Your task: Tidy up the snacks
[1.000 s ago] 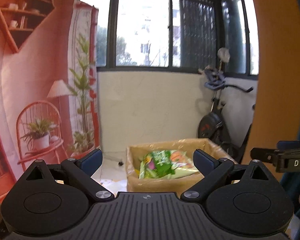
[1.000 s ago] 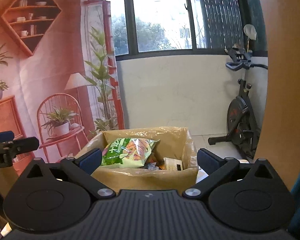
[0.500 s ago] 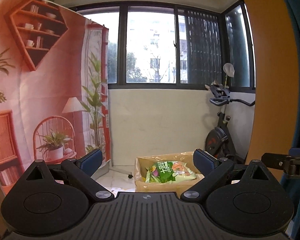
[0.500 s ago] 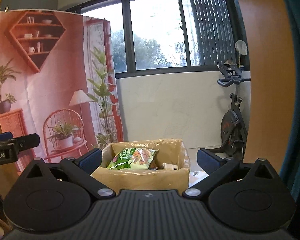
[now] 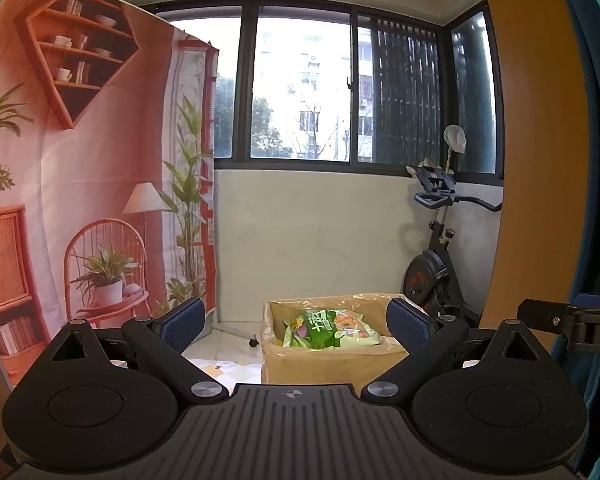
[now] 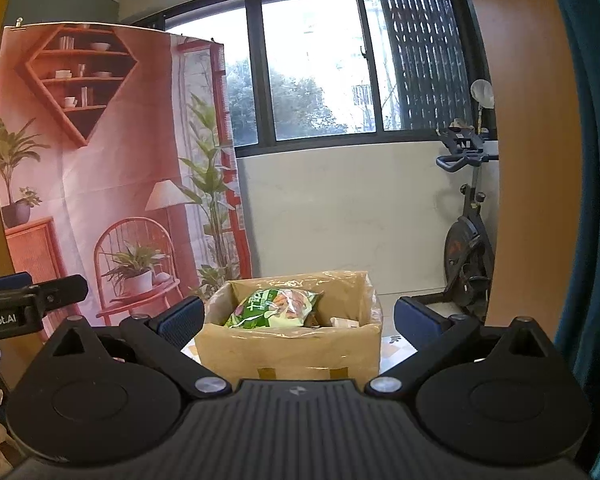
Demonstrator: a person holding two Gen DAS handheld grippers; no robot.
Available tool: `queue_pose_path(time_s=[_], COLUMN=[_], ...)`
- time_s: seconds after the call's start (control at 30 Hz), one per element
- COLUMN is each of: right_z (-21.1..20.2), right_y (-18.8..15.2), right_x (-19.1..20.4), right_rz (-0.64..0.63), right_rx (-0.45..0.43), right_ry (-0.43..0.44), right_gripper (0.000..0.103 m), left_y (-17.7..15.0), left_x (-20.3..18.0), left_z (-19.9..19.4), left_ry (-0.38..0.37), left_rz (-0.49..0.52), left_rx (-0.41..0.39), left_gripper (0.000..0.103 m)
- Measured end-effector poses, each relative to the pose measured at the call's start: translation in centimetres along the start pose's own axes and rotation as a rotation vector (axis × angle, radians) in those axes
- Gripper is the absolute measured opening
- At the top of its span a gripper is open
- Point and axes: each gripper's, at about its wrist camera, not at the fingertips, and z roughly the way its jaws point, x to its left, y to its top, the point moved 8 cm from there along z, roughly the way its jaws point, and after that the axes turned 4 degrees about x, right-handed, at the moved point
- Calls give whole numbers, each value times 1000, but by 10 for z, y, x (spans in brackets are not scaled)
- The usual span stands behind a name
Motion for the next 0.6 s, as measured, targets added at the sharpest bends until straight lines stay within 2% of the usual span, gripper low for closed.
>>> queue_pose_path(time_s=[0.6], right_z=[0], right_y=[-3], right_x=[-1], right_rz=[18], right_rx=[11], right_ry=[4], right_gripper=[103], left_y=[-3], left_x=[-1], left_z=[-4], left_ry=[-4], left_rz=[14], left_rx=[8], left_gripper=[99])
